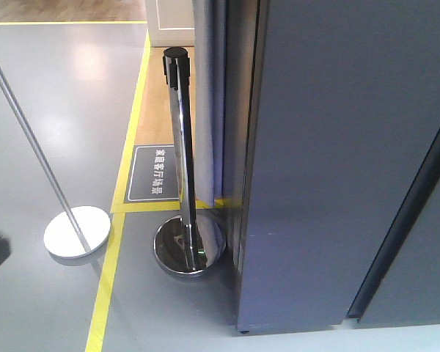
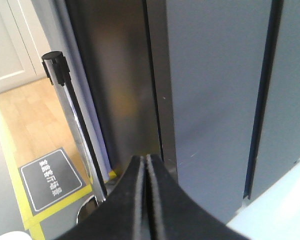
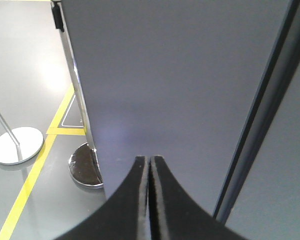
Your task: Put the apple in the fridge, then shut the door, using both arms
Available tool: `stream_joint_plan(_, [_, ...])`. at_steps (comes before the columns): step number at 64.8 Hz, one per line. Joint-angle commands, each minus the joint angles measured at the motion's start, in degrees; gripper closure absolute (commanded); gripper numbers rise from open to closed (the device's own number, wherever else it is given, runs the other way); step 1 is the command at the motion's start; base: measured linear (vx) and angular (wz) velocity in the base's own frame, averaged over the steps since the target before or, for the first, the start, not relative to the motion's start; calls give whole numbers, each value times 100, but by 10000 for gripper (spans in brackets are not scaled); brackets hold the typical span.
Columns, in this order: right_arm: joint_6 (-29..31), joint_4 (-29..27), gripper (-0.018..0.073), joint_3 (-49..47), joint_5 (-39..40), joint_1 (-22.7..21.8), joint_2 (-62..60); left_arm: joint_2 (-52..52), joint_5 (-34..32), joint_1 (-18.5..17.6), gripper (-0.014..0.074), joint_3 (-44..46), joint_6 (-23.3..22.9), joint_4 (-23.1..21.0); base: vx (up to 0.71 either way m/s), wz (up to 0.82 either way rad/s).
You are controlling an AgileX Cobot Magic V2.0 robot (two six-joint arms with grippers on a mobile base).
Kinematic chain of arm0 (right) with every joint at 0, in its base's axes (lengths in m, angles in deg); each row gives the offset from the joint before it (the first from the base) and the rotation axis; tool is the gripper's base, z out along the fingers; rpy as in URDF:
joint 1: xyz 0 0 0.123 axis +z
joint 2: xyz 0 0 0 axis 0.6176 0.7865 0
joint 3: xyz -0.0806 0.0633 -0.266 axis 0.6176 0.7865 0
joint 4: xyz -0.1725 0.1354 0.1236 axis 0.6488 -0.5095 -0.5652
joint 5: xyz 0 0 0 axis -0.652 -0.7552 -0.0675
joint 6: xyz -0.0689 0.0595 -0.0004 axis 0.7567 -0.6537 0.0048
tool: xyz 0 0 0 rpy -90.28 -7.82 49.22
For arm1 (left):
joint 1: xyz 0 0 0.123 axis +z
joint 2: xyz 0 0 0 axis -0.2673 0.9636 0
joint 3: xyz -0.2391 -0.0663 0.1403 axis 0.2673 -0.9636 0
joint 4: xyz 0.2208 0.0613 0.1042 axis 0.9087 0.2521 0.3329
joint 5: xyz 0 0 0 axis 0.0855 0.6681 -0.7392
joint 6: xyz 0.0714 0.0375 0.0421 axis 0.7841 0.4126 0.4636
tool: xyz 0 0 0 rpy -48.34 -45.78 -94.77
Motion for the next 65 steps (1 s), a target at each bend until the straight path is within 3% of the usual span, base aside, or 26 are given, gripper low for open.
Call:
stream_joint_plan(1, [53,-88,568,204,393,-11,-415,-550,-335,13,602,-209,-75,16,0,0])
stream_joint_plan(16, [46,-140,568,312,413,-11,-709,-1098,120,13,601,-295,-75,16,0,0])
stream_joint_plan(65, [46,-155,568,312,394,-11,-709,-1133,63,97,601,-563,-51,12,0,0])
